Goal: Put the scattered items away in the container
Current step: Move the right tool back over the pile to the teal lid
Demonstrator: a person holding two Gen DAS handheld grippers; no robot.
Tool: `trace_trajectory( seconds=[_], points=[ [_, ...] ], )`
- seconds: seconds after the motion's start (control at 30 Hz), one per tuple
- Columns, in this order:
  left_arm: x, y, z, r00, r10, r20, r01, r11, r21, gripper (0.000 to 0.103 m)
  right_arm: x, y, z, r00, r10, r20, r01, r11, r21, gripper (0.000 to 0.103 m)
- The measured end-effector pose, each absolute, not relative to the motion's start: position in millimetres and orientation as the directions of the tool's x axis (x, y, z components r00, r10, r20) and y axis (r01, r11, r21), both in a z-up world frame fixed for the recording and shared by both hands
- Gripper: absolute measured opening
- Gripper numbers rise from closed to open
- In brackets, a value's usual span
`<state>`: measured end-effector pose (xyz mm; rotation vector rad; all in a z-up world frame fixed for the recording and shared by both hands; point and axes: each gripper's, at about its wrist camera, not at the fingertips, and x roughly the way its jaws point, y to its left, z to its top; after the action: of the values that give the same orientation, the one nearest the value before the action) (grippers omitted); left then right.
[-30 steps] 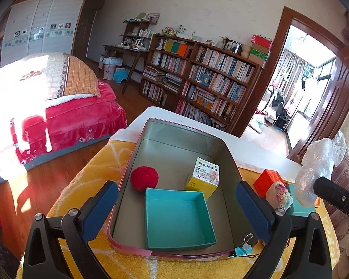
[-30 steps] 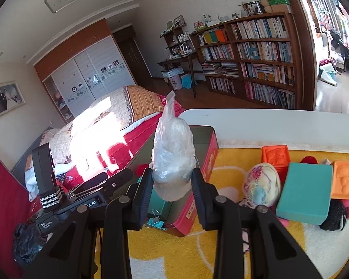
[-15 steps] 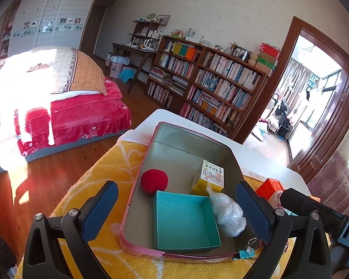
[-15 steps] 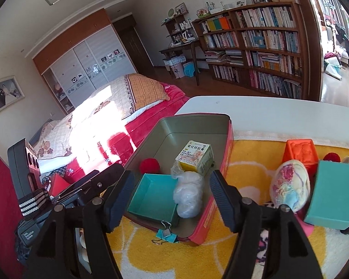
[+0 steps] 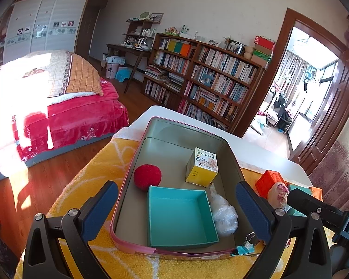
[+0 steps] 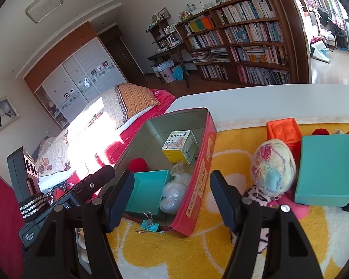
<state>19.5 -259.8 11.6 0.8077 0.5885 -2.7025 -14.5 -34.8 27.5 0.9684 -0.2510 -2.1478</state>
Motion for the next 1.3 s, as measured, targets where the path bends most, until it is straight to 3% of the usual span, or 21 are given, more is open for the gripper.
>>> trace_trajectory(
  seconds=[1.3],
  points=[
    [14.5,-227.8,12.6,-0.814,-0.123,-0.568,0.292,-0.931,-0.217,0.102,-29.6,23.1,52.9,-0.593,-0.607,-0.529,0.440,-0.795,0.418,0.077]
  ],
)
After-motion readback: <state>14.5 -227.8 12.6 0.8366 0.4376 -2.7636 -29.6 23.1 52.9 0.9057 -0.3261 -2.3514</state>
